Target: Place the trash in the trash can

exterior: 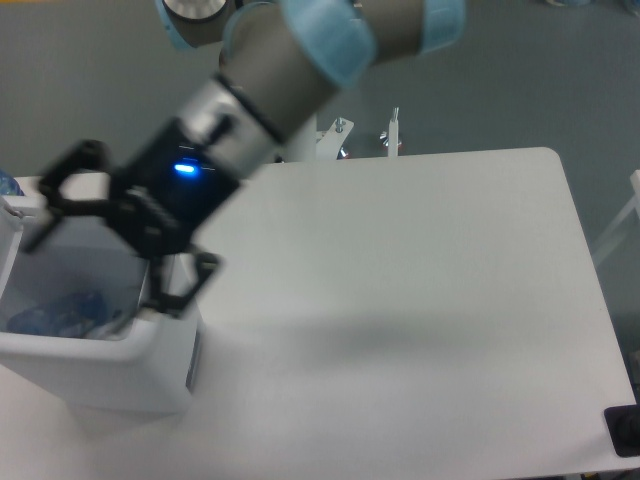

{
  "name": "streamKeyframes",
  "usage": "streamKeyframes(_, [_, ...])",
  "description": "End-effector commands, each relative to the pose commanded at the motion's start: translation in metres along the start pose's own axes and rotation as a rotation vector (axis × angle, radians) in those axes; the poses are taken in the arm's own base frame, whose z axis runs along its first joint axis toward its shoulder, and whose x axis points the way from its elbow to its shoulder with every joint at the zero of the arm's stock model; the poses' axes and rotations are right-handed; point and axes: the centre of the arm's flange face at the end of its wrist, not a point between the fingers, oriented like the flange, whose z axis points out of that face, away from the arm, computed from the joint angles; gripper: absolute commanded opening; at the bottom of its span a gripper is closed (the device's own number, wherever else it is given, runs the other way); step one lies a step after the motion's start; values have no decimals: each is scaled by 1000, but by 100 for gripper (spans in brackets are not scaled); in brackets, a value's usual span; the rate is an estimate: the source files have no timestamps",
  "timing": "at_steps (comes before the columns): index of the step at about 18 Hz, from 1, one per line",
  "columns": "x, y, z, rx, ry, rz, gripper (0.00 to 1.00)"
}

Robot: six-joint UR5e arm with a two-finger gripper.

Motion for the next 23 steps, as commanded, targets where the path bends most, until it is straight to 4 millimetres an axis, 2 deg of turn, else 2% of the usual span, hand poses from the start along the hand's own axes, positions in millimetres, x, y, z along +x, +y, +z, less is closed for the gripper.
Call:
streamKeyframes(2, [-47, 29, -20, -37, -101, 9, 100])
streamKeyframes(6, [-111, 92, -30, -192, -246, 105, 100])
streamKeyframes(8, [-137, 110, -28, -300, -326, 153, 100])
streamKeyframes(11, [-165, 126, -39, -477, -470, 219, 100])
streamKeyframes(17, [-182, 143, -47, -696, -581, 301, 100])
streamKeyframes(19, [-184, 144, -41, -763, -593, 345, 100])
streamKeyframes(21, [-187, 156, -38, -884, -556, 442, 100])
streamKeyframes(23, [-179, 158, -26, -981, -526, 518, 100])
